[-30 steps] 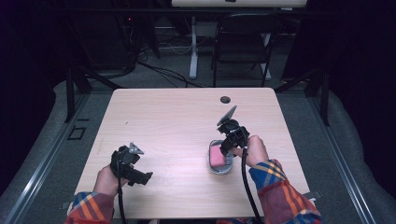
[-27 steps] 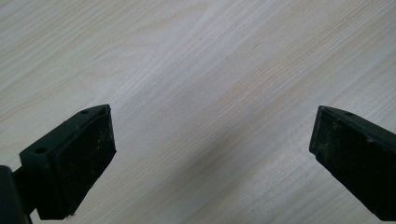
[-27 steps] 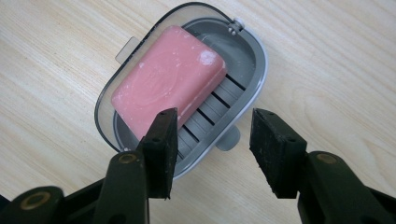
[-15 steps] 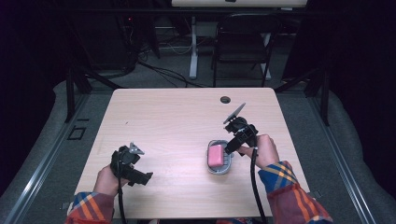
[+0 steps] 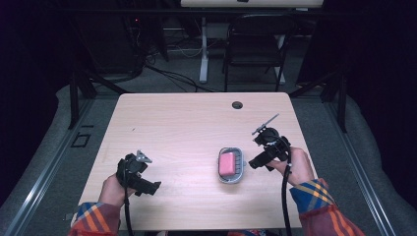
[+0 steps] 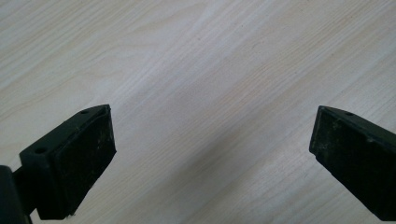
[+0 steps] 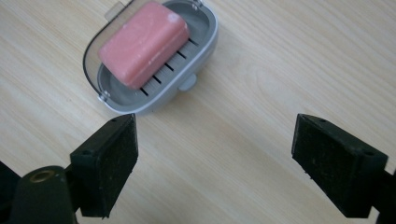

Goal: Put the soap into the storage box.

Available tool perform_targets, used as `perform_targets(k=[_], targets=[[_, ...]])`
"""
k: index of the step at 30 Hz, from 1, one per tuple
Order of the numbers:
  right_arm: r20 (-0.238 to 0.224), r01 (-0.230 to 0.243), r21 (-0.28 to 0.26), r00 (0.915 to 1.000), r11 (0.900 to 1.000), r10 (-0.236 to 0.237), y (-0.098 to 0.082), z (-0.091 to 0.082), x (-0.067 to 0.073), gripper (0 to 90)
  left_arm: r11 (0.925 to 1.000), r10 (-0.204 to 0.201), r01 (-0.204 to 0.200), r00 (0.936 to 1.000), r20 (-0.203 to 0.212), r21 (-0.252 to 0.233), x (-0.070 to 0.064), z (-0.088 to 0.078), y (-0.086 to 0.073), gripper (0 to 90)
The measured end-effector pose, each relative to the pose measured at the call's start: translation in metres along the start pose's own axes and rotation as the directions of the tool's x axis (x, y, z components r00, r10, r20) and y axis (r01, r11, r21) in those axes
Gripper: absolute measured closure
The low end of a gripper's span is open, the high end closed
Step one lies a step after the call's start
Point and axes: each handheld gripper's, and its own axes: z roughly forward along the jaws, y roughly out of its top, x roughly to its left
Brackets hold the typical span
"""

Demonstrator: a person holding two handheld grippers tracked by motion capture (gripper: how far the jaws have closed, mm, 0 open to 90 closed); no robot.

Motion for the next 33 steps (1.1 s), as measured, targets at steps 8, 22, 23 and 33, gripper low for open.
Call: perform_targets(k=[8, 22, 23, 33], targets=[[0.015, -0.036, -0.010, 0.9992, 0.999, 0.036, -0.029, -0.002, -0.016, 11.9, 1.0000, 0.001, -0.001, 1.0000, -0.001, 0.002, 0.000, 0.000, 0.000, 0.1], [0.026, -0.130, -0.007, 0.9912, 0.992, 0.130, -0.083, 0.010, -0.040, 0.0, 1.0000, 0.007, -0.007, 1.0000, -0.002, 0.005, -0.001, 0.001, 0.000, 0.1], [0.023, -0.129, -0.014, 0.9913, 0.992, 0.129, -0.087, 0.013, -0.041, 0.0, 0.9999, 0.009, -0.009, 1.0000, -0.001, 0.006, -0.001, 0.001, 0.000, 0.1], [0.012, -0.063, -0.032, 0.9979, 0.997, 0.064, -0.108, 0.029, -0.043, 0.0, 0.9999, 0.013, -0.013, 0.9999, 0.001, 0.003, -0.001, 0.001, 0.000, 0.1]])
